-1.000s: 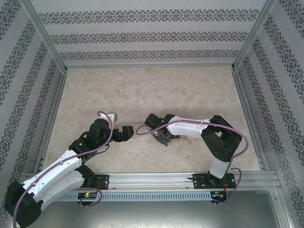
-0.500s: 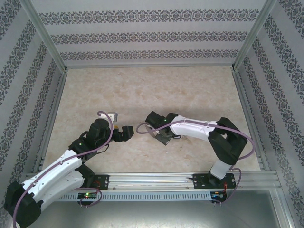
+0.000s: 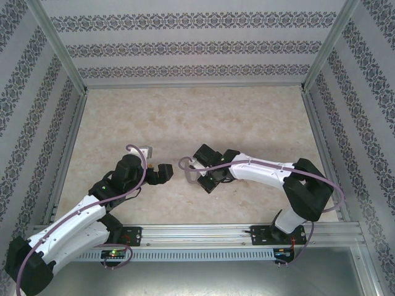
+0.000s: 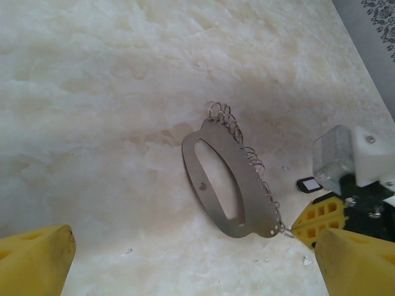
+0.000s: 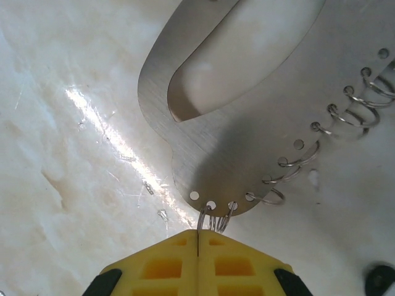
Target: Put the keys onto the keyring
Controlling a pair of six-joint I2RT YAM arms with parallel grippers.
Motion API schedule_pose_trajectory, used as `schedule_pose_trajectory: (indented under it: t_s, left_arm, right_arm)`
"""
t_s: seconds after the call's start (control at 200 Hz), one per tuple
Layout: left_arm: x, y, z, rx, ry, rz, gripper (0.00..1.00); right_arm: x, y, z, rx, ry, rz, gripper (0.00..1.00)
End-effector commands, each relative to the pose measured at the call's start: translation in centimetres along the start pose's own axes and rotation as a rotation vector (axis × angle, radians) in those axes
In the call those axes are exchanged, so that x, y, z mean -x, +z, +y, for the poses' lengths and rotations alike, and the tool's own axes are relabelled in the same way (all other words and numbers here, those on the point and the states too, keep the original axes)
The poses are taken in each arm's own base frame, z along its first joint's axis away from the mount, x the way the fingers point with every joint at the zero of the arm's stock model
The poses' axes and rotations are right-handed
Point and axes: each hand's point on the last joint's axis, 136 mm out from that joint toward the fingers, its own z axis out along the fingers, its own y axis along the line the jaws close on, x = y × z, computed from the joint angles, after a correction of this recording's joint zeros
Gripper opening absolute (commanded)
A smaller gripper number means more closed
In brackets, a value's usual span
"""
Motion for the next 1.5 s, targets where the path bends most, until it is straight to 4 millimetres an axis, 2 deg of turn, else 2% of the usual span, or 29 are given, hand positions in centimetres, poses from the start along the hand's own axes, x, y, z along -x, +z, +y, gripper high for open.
schedule_pose_trajectory:
  t_s: [0.0, 0.275, 0.664, 0.784, 1.059, 1.254, 1.494]
  left_arm:
    - [0.3, -0.4, -0.1, 0.01, 0.021, -0.01, 1.0]
    - [0.3, -0.4, 0.0, 0.01, 0.022, -0.012, 1.0]
    - [0.2, -0.2, 0.1, 0.013, 0.023, -0.011, 1.0]
    - [0.3, -0.2, 0.0, 0.012, 0.023, -0.014, 1.0]
    - [0.3, -0.2, 0.0, 0.012, 0.023, -0.014, 1.0]
    - [0.2, -0.2, 0.0, 0.01, 0.021, -0.013, 1.0]
    - [0.3, -0.3, 0.0, 0.01, 0.022, -0.014, 1.0]
  right_arm:
    - [-0.2, 1.1, -0.1, 0.015, 0.057, -0.014, 0.0]
    - [-1.1, 2.4, -0.6, 0.0, 0.101, -0.007, 0.01]
    - [-1.5, 1.8, -1.7, -0.065, 0.098, -0.008, 0.19]
    - [-1.6, 1.5, -2.0, -0.088, 0.088, -0.002, 0.2]
    - [-1.5, 1.7, -1.8, -0.131, 0.048, 0.026, 0.23]
    - [-1.7, 2.0, -1.4, -0.161, 0.024, 0.05, 0.3]
    - [-0.8, 1.2, -1.1, -0.173, 0.033, 0.012, 0.33]
